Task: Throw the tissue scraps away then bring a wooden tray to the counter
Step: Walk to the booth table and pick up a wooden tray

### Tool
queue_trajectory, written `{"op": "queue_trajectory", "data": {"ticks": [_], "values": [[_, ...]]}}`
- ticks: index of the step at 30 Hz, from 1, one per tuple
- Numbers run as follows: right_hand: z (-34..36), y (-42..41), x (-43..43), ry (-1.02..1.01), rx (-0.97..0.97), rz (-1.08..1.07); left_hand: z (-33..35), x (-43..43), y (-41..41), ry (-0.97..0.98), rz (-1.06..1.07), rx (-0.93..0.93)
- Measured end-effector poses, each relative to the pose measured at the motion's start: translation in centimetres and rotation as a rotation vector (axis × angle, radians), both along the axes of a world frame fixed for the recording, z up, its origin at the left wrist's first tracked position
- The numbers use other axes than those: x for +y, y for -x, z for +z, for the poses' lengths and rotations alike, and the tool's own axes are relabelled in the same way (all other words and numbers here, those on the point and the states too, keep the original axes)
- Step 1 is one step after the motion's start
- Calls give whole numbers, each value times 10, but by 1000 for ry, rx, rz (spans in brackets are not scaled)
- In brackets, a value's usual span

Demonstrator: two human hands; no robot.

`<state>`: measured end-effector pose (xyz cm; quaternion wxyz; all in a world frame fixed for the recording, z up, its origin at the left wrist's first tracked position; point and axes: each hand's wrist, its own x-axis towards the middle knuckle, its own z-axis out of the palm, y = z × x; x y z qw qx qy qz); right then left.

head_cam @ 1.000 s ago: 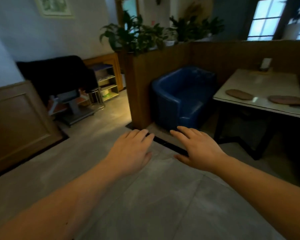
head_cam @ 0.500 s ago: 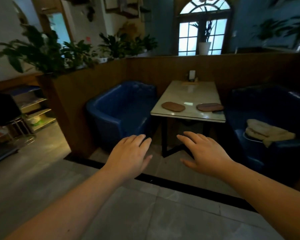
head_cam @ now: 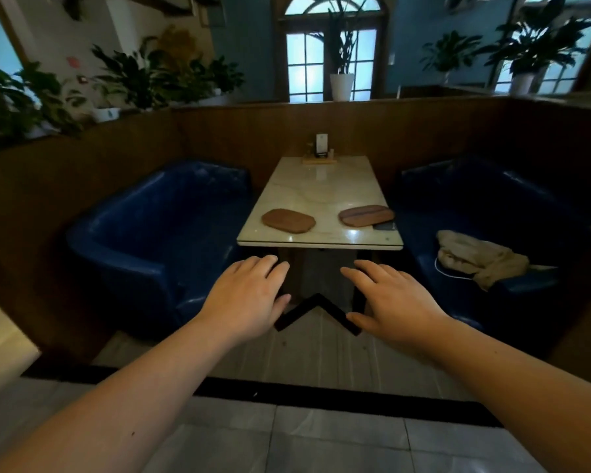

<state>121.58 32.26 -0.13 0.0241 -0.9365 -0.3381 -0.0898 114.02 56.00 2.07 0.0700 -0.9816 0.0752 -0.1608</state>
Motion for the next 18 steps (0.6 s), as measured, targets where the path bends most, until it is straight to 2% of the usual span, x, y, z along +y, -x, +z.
{"op": "queue_trajectory", "data": {"ticks": [10,18], "values": [[-15,-160,76,-76,106,-185,-4,98,-199,-21,-77,67],[-42,-291,100,-90,151,-211,-33,122,-338,-18,-108,106]]}}
